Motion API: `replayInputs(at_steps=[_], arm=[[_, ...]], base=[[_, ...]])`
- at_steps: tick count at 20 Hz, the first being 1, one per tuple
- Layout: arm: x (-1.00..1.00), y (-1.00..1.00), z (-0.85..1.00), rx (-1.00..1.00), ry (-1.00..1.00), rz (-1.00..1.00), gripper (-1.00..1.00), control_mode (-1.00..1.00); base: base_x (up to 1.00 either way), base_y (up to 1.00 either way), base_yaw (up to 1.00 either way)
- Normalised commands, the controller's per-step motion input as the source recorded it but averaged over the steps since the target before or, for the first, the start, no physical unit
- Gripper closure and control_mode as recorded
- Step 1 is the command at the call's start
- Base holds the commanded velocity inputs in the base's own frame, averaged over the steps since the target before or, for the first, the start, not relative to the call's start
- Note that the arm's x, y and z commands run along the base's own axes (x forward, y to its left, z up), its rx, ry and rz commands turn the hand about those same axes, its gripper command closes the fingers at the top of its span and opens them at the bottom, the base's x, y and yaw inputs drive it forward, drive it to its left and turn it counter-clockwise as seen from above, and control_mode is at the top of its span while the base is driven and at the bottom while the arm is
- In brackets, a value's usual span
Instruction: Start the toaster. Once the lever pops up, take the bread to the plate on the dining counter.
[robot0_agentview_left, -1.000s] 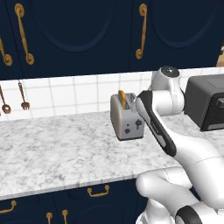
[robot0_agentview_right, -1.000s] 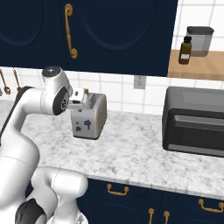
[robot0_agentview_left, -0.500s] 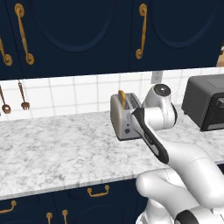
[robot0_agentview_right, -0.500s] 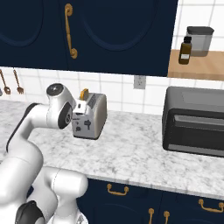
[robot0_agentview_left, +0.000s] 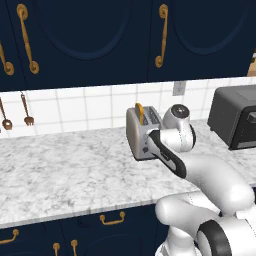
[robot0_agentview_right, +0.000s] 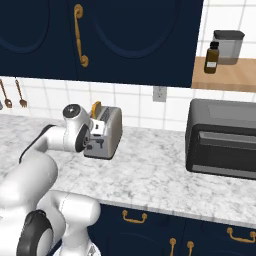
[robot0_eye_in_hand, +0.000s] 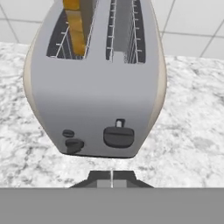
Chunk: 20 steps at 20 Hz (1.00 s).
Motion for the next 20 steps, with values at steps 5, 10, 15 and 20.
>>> replayInputs(at_steps=[5, 10, 15, 20], arm=[[0.37, -0.12, -0.18, 0.0, 0.0, 0.0, 1.0, -1.0], [0.2, -0.01, -0.24, 0.0, 0.0, 0.0, 1.0, -1.0], [0.05, 0.0, -0.26, 0.0, -0.01, 0.0, 1.0, -1.0], [0.02, 0.0, -0.36, 0.0, 0.0, 0.0, 1.0, -1.0]], base=[[0.0, 0.0, 0.0], [0.0, 0.0, 0.0], [0.0, 0.0, 0.0], [0.0, 0.0, 0.0]])
